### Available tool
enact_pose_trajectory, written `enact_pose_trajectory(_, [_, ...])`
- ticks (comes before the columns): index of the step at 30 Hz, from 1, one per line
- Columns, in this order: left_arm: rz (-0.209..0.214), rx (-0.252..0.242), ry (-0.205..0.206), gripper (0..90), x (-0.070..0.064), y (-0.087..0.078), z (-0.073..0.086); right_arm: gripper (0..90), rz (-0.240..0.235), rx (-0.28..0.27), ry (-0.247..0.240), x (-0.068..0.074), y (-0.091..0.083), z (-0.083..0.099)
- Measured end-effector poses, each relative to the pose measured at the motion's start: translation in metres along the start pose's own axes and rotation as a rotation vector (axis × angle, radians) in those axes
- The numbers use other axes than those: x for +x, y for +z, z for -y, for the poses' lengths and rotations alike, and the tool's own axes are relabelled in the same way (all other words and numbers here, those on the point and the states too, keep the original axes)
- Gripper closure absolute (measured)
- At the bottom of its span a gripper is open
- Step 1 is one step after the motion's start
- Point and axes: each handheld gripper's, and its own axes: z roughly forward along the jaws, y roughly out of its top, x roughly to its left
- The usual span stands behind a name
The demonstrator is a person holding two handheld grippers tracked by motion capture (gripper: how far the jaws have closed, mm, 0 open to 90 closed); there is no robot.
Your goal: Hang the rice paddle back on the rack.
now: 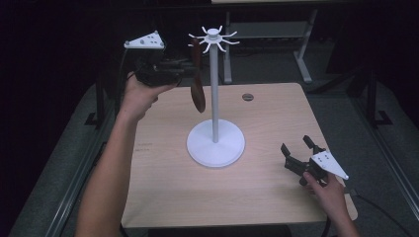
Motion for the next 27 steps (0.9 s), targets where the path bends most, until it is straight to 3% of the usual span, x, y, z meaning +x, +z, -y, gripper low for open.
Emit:
enact_pose_trajectory(11, [0.007, -0.010, -0.009, 75.6, 0.003, 0.002, 0.002, 13.3, -0.004, 0.000, -0.004, 0.000, 0.000, 0.000])
enact_pose_trajectory(27, [-0.064, 0.007, 0.028, 40.1, -0.005, -0.014, 0.011, 13.3, -0.004, -0.007, 0.003, 0.000, -0.001, 0.000])
